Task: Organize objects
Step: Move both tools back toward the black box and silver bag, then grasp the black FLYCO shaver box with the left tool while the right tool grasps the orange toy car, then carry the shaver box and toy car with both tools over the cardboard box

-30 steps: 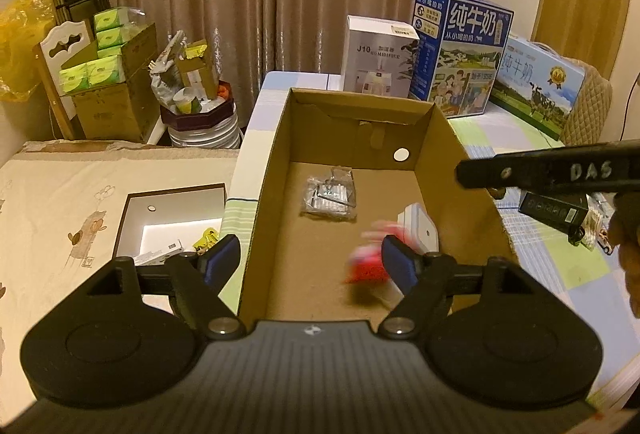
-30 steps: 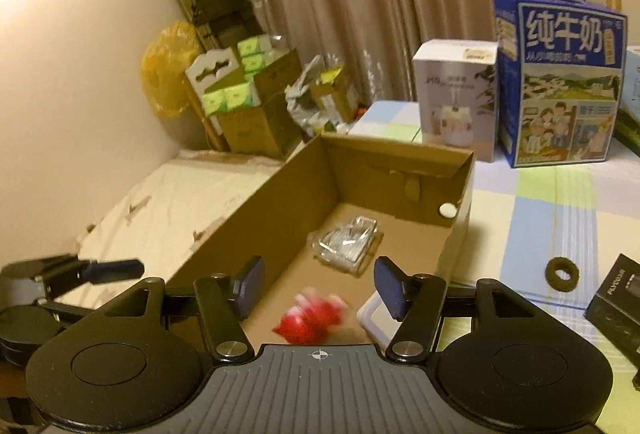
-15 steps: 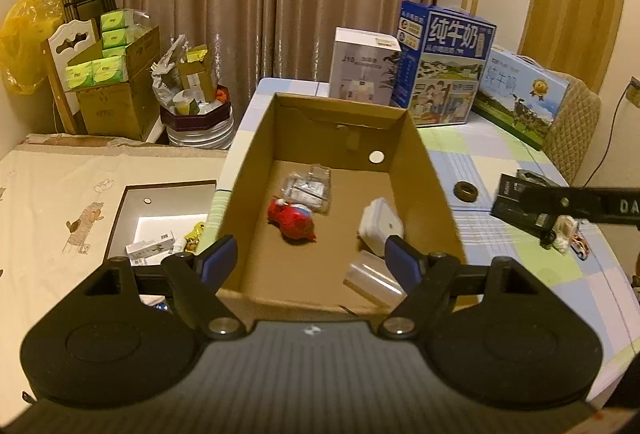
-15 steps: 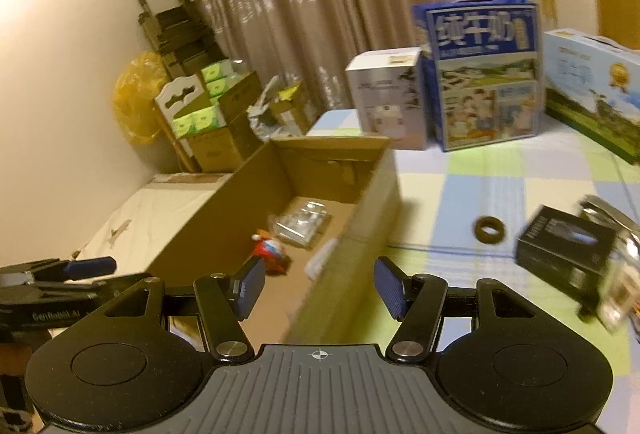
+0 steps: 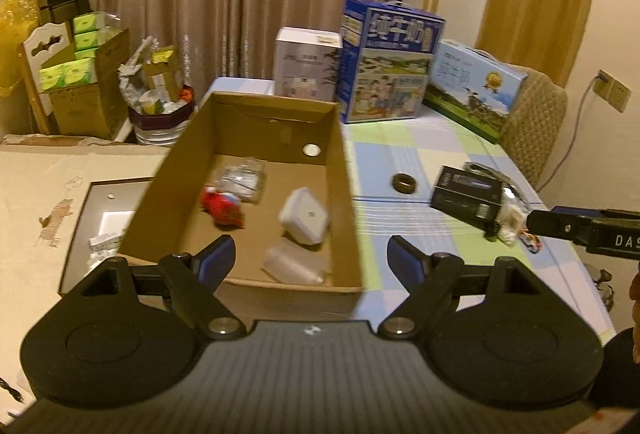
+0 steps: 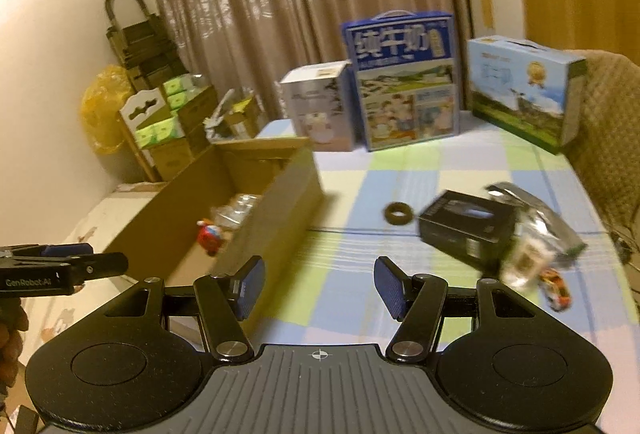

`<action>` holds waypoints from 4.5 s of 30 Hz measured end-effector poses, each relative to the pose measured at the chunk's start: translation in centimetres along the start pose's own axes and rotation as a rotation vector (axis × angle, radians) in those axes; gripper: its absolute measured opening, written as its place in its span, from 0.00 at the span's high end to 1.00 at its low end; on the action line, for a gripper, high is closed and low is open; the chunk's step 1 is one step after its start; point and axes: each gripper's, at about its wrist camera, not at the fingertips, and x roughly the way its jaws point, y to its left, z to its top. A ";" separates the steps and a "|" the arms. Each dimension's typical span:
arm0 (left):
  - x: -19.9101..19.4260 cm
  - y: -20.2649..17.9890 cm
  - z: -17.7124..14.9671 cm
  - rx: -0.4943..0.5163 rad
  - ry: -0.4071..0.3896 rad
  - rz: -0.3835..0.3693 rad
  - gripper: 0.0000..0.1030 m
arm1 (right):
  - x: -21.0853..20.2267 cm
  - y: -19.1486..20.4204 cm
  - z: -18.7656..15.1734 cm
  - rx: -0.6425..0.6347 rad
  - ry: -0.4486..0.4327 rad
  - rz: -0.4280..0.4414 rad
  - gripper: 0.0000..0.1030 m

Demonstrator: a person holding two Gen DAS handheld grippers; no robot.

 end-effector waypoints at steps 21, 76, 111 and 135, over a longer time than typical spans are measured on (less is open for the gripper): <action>4.3 -14.2 0.7 0.127 0.000 -0.165 0.01 | -8.5 -13.6 -5.2 0.207 -0.028 -0.253 0.44; 26.9 -17.5 2.5 0.098 0.135 -0.173 0.01 | 17.3 -22.9 2.5 -0.222 0.138 0.001 0.44; 30.4 -21.5 1.0 0.294 0.190 -0.128 0.17 | 12.1 -26.4 0.0 0.009 0.288 -0.215 0.44; 22.6 -17.4 -2.8 0.291 0.298 -0.263 0.25 | 9.7 -21.3 -5.0 -0.035 0.380 -0.134 0.74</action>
